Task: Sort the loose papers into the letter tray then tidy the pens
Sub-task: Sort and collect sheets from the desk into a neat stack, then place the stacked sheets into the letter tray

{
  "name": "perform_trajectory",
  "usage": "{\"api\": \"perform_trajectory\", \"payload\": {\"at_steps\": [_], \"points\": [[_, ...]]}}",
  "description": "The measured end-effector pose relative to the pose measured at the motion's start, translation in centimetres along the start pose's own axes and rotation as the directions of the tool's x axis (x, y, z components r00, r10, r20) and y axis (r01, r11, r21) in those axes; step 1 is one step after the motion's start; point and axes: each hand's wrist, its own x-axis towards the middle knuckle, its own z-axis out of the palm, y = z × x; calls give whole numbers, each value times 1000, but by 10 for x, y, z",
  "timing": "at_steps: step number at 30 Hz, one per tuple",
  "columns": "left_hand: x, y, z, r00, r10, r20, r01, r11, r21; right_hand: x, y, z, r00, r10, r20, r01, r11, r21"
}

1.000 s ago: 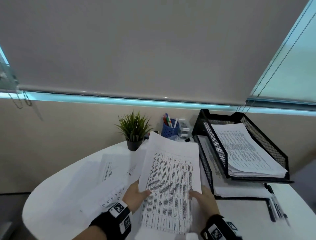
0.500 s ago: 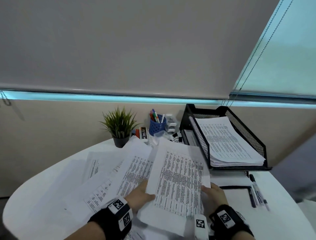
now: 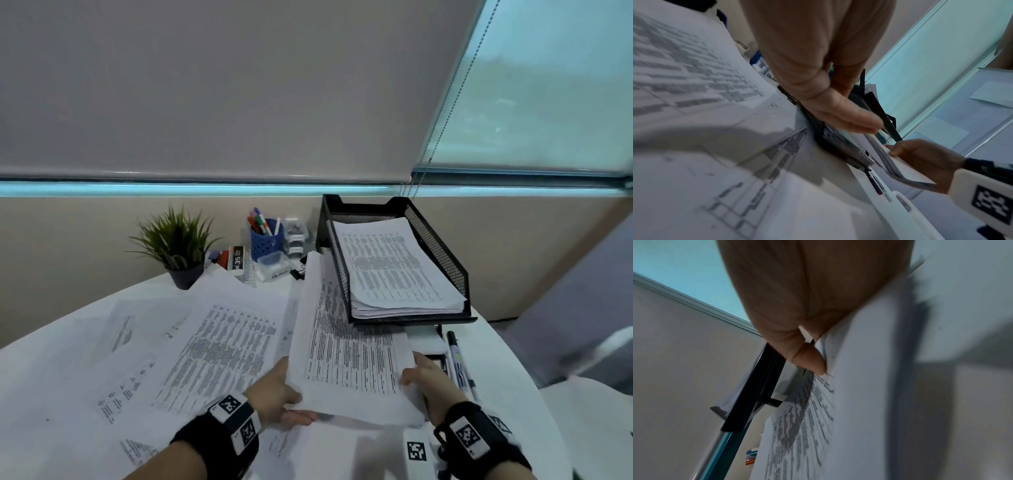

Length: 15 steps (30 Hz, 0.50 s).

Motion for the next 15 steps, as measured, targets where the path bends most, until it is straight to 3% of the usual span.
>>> {"api": "perform_trajectory", "payload": {"at_steps": [6,10,15], "points": [[36,6,38,999,-3,47,11,983,-183,3,0,-51,984,110,137,-84,979,-184],[59,17,65,999,43,-3,-42,975,-219,25,-9,-72,1000,12,-12,-14,973,-230],[86,31,86,973,136,-185,-169,969,-182,55,-24,-82,983,-117,-139,88,976,-200]]}}
